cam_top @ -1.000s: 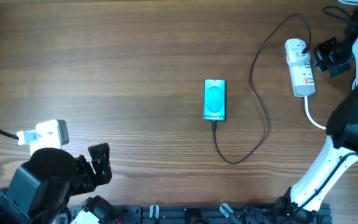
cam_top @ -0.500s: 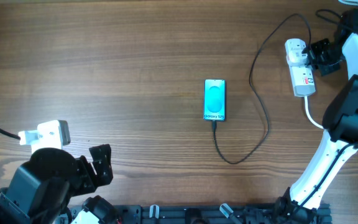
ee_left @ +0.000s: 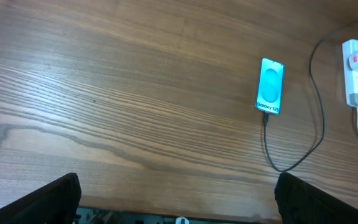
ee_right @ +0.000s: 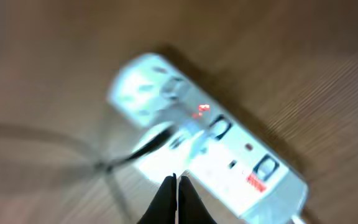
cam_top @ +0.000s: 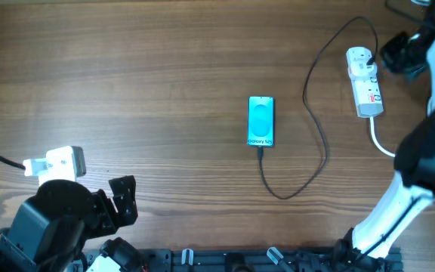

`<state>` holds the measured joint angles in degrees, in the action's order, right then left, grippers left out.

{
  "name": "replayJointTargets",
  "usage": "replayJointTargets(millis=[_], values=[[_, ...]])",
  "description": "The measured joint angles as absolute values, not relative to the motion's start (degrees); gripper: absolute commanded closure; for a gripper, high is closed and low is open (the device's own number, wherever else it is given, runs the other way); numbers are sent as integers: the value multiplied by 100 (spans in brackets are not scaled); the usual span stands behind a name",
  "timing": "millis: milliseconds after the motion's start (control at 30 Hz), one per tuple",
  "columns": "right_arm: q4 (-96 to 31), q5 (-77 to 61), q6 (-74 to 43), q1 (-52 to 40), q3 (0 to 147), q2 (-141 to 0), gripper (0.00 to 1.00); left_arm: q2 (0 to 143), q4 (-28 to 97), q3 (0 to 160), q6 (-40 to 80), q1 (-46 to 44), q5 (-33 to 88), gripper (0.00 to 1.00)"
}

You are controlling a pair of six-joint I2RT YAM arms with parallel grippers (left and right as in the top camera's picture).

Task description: Plug charger to phone and switch on socket

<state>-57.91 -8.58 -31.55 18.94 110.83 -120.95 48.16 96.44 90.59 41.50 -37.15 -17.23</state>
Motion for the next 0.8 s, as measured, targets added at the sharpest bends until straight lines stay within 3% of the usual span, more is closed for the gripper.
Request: replayJointTargets(millis=[300, 533, 567, 600, 800], values=[[-6820, -1323, -2259, 1291, 11096, -8726, 96, 4816, 9649, 9059, 4150, -3715, -1721, 0], [-8674, -1345, -2045, 1197, 11096, -6545, 95, 4816, 9651, 9059, 4150, -3715, -1719, 0], [-8952, -1345, -2040, 1197, 11113, -6298, 79, 4816, 9649, 9059, 4150, -3715, -1719, 0], [-9218, -1339, -2018, 1197, 11104, -5966, 0, 4816, 9647, 9059, 4150, -3715, -1719, 0], [-9196, -1752, -1616, 1188, 10763, -4947, 0, 4816, 9649, 9059, 4150, -3715, -1704, 0]])
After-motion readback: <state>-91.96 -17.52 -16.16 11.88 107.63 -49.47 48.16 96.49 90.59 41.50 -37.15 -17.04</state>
